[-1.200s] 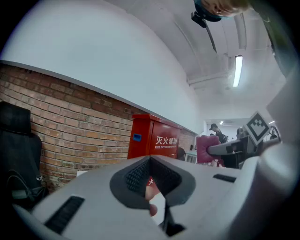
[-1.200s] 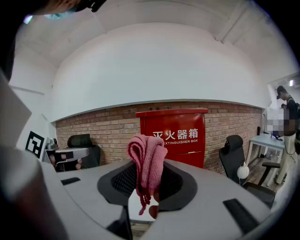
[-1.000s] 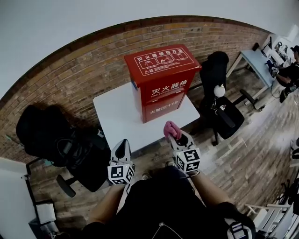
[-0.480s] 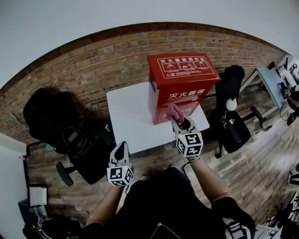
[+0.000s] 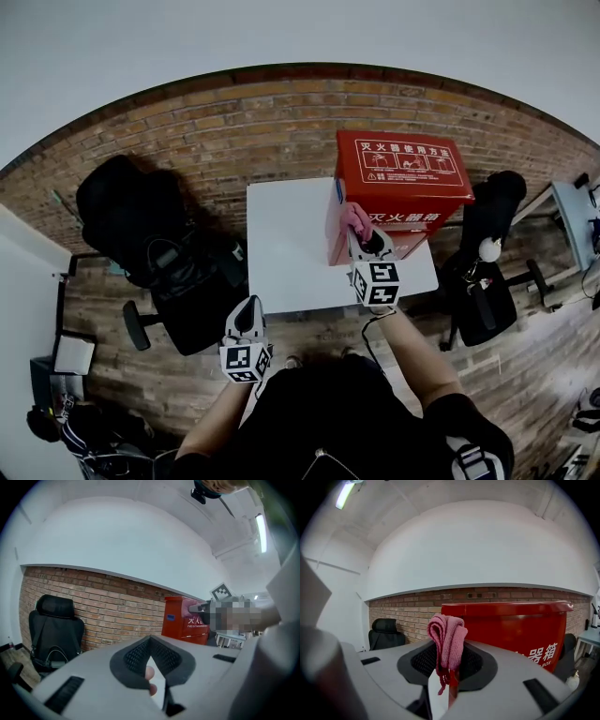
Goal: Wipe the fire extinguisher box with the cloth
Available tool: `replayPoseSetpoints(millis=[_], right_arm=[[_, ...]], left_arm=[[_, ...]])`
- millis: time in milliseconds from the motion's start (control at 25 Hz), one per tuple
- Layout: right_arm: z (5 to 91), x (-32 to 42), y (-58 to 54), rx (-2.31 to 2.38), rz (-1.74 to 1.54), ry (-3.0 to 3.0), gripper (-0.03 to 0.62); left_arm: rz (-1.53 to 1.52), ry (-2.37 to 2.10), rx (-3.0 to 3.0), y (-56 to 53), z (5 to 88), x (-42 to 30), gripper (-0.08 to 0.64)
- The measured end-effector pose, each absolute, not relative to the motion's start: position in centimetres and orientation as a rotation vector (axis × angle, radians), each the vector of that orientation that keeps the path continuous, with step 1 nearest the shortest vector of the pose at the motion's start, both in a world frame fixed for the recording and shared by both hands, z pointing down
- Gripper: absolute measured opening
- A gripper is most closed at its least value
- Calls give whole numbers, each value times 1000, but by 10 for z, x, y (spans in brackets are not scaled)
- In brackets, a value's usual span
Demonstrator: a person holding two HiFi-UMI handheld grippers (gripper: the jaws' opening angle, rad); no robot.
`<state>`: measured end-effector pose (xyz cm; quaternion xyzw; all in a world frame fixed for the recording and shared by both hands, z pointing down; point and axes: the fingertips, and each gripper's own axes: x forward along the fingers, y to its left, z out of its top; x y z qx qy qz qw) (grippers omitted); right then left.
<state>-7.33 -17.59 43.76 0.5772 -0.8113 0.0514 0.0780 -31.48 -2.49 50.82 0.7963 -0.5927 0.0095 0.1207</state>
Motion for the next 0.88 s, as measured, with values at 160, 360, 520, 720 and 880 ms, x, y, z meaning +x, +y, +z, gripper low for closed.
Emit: replayPoseSetpoints(millis=[160, 360, 520, 720, 880], right_arm=[[440, -69, -182, 1719, 162, -2431, 110], [439, -63, -188, 1704, 141, -2446, 110], [439, -62, -189, 1681, 127, -2464, 110], [439, -60, -190, 1668, 114, -2485, 110], [439, -55, -190, 1662, 109, -2496, 110]], left_arm=[[24, -1776, 2285, -21, 508, -312, 18], [28, -1818, 2259, -19, 507, -305, 18], [29, -1845, 2241, -16, 505, -299, 18], [38, -1872, 2226, -13, 503, -294, 18], [43, -1895, 2221, -14, 503, -291, 18]])
